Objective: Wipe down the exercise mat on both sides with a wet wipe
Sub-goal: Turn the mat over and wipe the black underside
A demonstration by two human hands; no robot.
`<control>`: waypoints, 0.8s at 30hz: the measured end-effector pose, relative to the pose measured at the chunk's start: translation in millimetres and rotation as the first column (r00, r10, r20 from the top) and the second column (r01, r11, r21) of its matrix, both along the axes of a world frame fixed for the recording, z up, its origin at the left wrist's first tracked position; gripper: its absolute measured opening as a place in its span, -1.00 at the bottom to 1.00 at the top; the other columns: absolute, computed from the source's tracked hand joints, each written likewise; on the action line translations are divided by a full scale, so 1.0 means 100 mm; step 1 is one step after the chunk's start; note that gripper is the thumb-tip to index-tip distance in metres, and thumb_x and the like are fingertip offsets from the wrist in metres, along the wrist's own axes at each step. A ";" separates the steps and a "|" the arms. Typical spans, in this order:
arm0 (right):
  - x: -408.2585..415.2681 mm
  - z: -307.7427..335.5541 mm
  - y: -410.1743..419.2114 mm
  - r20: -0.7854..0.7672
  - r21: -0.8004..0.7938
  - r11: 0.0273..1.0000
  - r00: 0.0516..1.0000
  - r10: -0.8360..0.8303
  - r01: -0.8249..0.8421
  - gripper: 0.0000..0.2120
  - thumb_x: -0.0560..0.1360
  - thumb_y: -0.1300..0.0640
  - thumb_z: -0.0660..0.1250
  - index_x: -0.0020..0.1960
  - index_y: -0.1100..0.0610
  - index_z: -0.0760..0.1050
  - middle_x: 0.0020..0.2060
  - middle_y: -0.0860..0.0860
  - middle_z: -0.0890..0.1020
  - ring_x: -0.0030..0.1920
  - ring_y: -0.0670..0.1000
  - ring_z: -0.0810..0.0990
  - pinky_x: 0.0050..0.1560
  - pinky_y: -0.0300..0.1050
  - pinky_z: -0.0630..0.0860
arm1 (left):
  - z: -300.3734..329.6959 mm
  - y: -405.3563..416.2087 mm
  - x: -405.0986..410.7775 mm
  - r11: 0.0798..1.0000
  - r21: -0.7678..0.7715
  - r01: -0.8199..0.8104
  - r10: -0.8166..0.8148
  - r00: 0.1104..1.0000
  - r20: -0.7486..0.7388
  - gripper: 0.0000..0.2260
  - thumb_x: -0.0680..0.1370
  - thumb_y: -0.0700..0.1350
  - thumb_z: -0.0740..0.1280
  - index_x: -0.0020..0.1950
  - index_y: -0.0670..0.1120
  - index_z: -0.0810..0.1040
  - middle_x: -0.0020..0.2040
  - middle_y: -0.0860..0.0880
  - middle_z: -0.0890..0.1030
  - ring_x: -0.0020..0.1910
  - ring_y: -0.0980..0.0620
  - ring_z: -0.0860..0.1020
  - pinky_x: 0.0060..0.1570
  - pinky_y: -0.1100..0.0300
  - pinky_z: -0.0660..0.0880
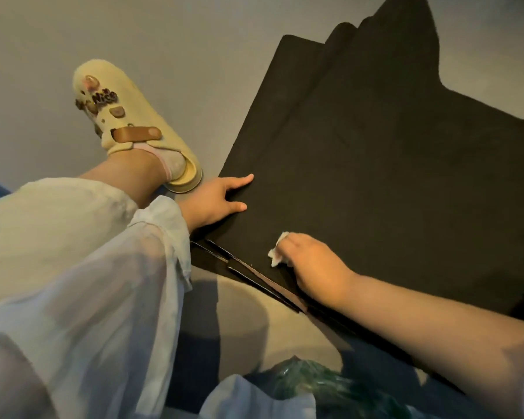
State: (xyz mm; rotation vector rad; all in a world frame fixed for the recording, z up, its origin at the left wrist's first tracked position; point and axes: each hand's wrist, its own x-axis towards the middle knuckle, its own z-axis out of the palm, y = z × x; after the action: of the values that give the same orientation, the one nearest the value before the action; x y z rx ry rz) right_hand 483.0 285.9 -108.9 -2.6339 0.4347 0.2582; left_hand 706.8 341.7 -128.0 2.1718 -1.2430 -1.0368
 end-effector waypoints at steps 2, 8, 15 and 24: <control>-0.12 0.07 0.13 -0.026 0.056 0.989 0.990 0.135 -0.134 -0.78 0.47 0.28 0.24 0.11 0.19 0.48 0.08 0.11 0.51 0.12 0.10 0.46 0.13 -0.11 0.36 | -0.01 0.00 0.01 1.000 -0.013 -0.010 0.009 1.000 -0.023 -0.42 0.54 -0.14 0.33 0.48 0.18 0.17 0.44 0.00 0.34 0.40 -0.02 0.31 0.28 0.20 0.23; -0.13 0.35 -0.20 0.191 -0.029 0.997 0.979 0.078 -0.074 -0.76 0.29 0.43 0.21 -0.09 0.26 0.51 -0.14 0.19 0.56 -0.13 0.21 0.55 -0.04 -0.08 0.42 | 0.00 -0.01 0.04 0.997 0.034 0.070 -0.070 0.997 -0.018 -0.32 0.49 0.04 0.38 0.50 0.20 0.08 0.46 0.02 0.29 0.40 -0.03 0.32 0.23 0.22 0.28; 0.19 0.01 -0.59 0.202 -0.132 0.960 0.955 -0.218 0.247 -0.73 0.45 0.45 0.17 0.07 0.26 0.51 0.05 0.18 0.55 0.10 0.16 0.45 0.09 -0.18 0.30 | 0.02 0.01 0.02 0.993 0.061 0.104 -0.104 0.995 -0.011 -0.19 0.43 0.02 0.45 0.52 0.17 0.01 0.47 0.00 0.28 0.40 -0.06 0.32 0.27 0.19 0.28; -0.20 0.06 0.09 0.059 0.174 0.953 0.969 0.242 -0.249 -0.85 0.46 0.33 0.28 0.00 0.20 0.53 -0.07 0.11 0.57 -0.03 0.09 0.49 0.01 -0.19 0.37 | -0.03 0.01 0.00 0.982 0.131 0.137 -0.149 0.985 0.083 -0.19 0.44 0.06 0.42 0.51 0.22 -0.05 0.51 -0.08 0.20 0.47 -0.09 0.22 0.38 0.05 0.21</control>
State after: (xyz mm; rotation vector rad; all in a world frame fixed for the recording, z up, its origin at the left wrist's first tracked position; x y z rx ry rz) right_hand 462.6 295.3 -103.0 -2.5059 0.0652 0.3119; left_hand 707.0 342.4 -131.3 2.2751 -1.4302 -1.1087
